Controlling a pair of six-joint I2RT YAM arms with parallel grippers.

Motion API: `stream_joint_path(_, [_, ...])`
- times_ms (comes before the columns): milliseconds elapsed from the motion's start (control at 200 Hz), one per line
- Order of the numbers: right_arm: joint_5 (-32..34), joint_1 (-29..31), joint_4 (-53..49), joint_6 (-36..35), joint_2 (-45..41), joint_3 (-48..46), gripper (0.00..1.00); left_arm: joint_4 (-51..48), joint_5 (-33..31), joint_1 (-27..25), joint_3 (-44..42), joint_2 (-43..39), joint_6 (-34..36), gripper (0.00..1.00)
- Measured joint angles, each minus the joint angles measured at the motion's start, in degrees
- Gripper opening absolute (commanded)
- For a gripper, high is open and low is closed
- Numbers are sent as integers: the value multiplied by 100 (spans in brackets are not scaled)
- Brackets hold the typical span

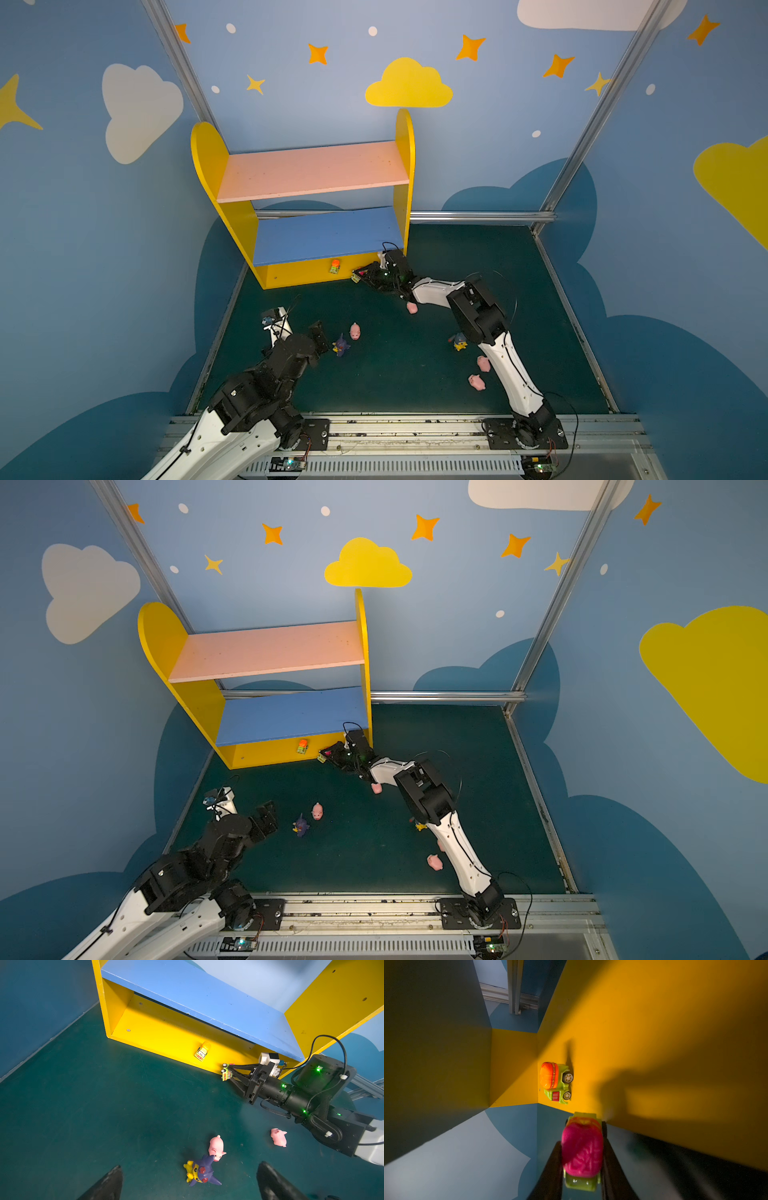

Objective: Place and organize the plastic toys onto the shelf
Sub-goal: 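Lower the car beside the orange-topped car and open the right gripper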

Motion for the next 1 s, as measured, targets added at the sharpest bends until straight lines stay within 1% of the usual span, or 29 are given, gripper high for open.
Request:
stream_joint_path(476, [-42,-103,-173,0,398,688,26,0,-17,63,0,37,13,100])
stream_joint_path(601, [-42,-109,-275,2,479,848,27,0,-17,72,0,37,13,100])
stream_joint_path(1001, [-39,-114,-433,-4,608,1113,29,0,-20,85,0,37,20,100])
